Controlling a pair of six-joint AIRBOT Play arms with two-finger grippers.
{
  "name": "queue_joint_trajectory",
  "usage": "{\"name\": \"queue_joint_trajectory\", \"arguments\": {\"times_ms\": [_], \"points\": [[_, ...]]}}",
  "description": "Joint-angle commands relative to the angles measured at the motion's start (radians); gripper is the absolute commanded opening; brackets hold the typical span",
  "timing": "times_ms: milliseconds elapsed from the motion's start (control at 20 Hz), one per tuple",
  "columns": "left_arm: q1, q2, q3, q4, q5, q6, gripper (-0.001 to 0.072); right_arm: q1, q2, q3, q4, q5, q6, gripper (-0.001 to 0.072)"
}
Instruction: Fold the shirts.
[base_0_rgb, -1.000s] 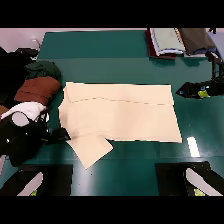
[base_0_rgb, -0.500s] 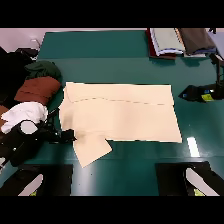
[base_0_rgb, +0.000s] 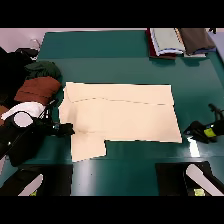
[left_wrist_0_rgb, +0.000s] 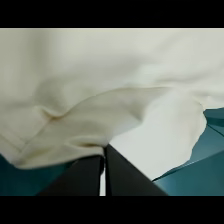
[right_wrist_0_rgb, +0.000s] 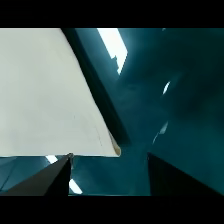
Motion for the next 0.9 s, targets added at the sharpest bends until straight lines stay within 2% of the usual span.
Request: {"name": "queue_joint_trajectory", "arguments": {"times_ms": [0, 50, 100, 150, 200, 300, 350, 550, 700, 850], "points": [[-0.001, 0.001, 0.011, 0.006, 0.005, 0.002, 0.0019, -0.005, -0.08, -0.097, 0.077, -0.062, -0.025, 0.0501], [-0.001, 0.001, 0.011, 0.006, 0.005, 0.002, 0.0019, 0.031, -0.1, -0.103, 0.092, -0.081, -0.025, 0.0501], [-0.001, 0.001, 0.011, 0.006, 0.004, 0.002, 0.0019, 0.073, -0.119, -0.102, 0.106, -0.1, -0.025, 0.0462], [-0.001, 0.001, 0.011, 0.006, 0.005, 0.002, 0.0019, 0.116, -0.13, -0.098, 0.115, -0.124, -0.025, 0.0364], [-0.001, 0.001, 0.013, 0.006, 0.003, 0.001, 0.0019, 0.153, -0.133, -0.09, 0.117, -0.142, -0.024, 0.0345], [-0.001, 0.001, 0.048, 0.031, -0.036, 0.001, 0.0019, 0.22, -0.133, -0.055, 0.114, -0.14, -0.024, 0.0111], [-0.001, 0.001, 0.076, 0.057, -0.068, -0.002, 0.0018, 0.248, -0.133, -0.029, 0.112, -0.119, -0.025, 0.0034], [-0.001, 0.074, 0.11, 0.104, -0.212, -0.021, 0.0018, 0.343, -0.092, 0.068, 0.004, 0.0, -0.011, 0.0017], [-0.001, 0.216, 0.093, 0.161, -0.311, -0.1, 0.0018, 0.375, 0.056, 0.093, -0.107, 0.05, 0.022, 0.0017], [-0.001, 0.286, 0.095, 0.15, -0.427, -0.124, 0.0018, 0.375, 0.196, 0.094, -0.132, 0.093, 0.047, 0.0017]]}}
